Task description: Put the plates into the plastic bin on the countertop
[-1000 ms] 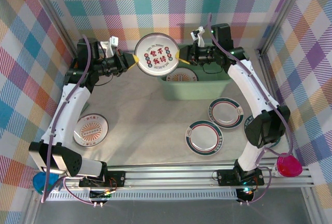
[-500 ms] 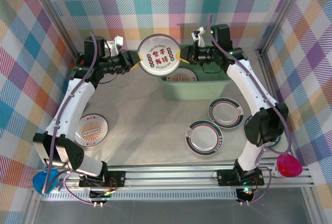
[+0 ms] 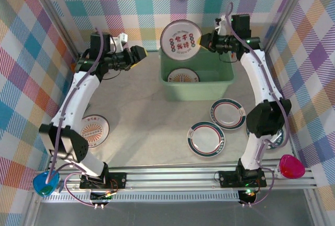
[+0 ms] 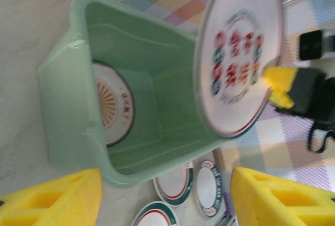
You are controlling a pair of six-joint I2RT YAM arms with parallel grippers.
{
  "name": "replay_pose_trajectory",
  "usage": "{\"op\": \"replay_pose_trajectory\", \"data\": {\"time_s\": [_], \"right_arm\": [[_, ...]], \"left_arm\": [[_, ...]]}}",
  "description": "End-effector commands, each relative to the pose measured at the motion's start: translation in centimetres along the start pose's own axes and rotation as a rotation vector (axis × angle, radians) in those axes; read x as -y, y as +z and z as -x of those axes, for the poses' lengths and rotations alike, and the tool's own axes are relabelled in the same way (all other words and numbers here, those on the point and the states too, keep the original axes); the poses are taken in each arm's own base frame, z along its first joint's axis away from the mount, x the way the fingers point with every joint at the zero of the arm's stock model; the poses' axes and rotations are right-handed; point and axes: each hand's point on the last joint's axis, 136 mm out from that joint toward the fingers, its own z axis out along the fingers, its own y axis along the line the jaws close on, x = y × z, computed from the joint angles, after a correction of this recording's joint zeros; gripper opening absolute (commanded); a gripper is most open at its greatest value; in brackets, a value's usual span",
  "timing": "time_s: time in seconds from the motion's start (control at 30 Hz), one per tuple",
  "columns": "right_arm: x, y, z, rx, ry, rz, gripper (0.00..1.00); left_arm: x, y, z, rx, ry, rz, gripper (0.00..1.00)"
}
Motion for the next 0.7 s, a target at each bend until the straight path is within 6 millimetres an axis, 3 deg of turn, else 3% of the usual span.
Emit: {"op": "replay_pose_trajectory", "data": {"time_s": [0.0,0.1,0.37,0.67], "right_arm": [[1.9,0.0,0.5,-0.036,-0.033,-0.014,0.0],[3.9,0.4,0.6,-0.058,-0.024,-0.032,0.0],[7.0,2.7,-1.4,-0.146,0.016,-0.025,0.0],[9.8,3.6,-1.1,-0.127,0.05,-0.125,0.0]], "left_arm": [[-1.7,1.8,1.0,-0.015,0.029,0.013,0.65],[-2.9,3.7,1.4,-0.026,0.039,0.005,0.66],[-6.6,8.6,2.7,-0.025,0.077,0.011,0.66],[-7.6,10.1,6.3,0.078,0.097,-0.016,0.66]]}}
